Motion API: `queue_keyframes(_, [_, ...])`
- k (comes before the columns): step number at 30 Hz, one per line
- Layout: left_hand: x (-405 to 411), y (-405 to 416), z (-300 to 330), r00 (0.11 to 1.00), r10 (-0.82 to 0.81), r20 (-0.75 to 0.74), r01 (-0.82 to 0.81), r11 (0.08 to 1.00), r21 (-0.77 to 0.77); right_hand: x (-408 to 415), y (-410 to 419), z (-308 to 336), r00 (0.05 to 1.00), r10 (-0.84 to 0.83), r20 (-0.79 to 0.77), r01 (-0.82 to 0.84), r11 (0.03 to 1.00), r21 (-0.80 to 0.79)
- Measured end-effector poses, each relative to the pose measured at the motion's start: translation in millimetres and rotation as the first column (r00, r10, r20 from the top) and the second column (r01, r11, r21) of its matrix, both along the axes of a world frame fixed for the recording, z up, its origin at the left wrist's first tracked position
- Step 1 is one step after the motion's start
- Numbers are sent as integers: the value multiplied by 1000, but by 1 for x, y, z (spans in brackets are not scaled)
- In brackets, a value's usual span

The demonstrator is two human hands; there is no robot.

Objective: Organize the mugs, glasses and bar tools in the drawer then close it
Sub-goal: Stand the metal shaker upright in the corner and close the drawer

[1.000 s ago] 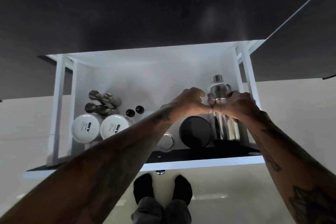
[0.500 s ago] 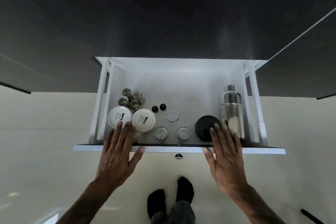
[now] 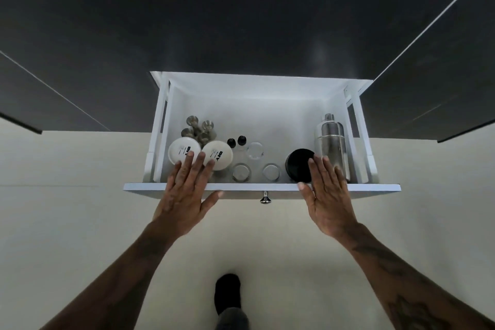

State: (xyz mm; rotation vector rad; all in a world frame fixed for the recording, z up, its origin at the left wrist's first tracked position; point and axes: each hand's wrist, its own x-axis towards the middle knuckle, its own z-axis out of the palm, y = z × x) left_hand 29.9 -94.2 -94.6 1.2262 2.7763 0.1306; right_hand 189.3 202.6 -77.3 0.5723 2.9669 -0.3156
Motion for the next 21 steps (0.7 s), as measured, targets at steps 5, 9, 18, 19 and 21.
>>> queue_keyframes(5, [0,0,-2,1000,-7,-8,7,1000,-11,2,-1,-4,999,9,-51,-9,1000,5])
queue_keyframes(9, [-2,2,-1,1000,-14,-19,14,1000,-13,-1,3,-5,998,24,-57,-25,1000,-4])
queue_keyframes(18, [-61,33,-5,998,-11,-58,12,1000,8,-57,34,-9,997,36,-67,-37,999,-2])
queue_keyframes(19, [-71,38,-5,998,-9,-67,9,1000,11,-67,39,-10,996,39,-76,-39,999,6])
queue_keyframes(21, [-90,49,-7,995,-6,-102,9,1000,30,-87,49,-12,996,39,-85,-36,999,32])
